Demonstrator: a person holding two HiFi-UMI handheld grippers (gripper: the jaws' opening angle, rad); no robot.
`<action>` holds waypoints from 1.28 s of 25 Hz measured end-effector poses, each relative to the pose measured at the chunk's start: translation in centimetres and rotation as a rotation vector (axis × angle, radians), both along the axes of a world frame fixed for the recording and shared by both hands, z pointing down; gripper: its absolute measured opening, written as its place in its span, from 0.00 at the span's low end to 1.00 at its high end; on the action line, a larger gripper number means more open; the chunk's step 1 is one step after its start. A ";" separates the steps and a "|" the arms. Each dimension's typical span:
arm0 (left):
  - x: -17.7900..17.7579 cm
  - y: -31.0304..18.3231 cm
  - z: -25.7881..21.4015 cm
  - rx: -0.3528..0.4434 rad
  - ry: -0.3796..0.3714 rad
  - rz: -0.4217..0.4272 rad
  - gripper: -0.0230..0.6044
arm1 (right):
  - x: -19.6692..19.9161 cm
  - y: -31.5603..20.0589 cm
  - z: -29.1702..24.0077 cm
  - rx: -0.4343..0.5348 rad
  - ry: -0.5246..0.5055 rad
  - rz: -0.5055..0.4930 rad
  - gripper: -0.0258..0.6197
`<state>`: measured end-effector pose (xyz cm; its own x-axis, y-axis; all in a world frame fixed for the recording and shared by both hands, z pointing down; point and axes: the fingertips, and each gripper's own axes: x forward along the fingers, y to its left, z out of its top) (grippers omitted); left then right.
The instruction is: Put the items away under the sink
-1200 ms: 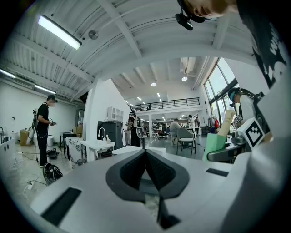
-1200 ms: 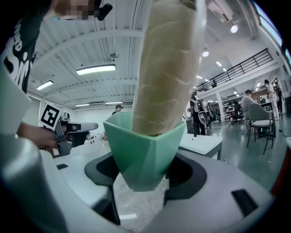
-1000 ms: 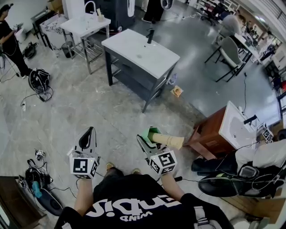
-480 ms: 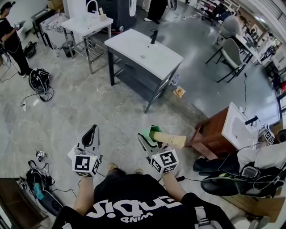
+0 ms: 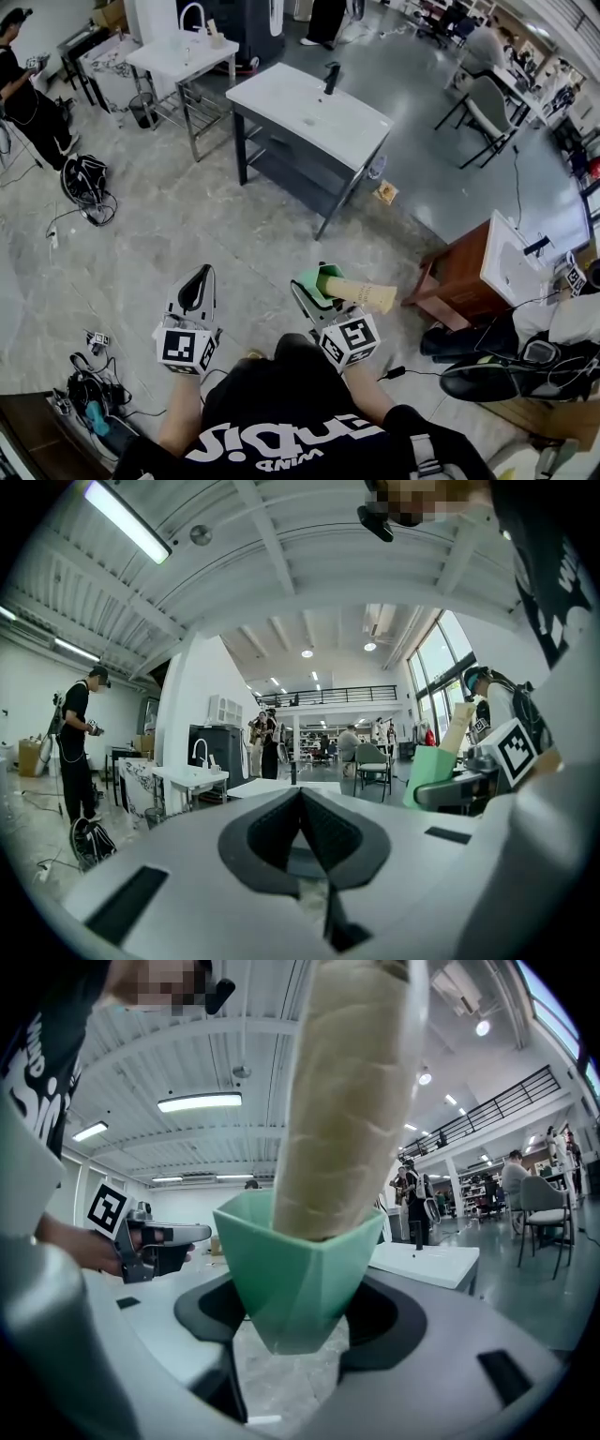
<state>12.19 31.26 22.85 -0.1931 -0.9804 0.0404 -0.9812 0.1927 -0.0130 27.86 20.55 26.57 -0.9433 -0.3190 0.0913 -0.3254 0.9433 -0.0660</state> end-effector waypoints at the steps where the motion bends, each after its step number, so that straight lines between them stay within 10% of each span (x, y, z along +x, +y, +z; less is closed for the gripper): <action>1: -0.5 -0.1 0.0 0.001 0.000 0.005 0.06 | -0.5 0.1 0.1 -0.001 0.002 0.002 0.51; 32: -15.6 -19.6 -0.1 -0.011 0.023 0.117 0.06 | -14.8 -18.6 0.7 -0.042 -0.003 0.100 0.51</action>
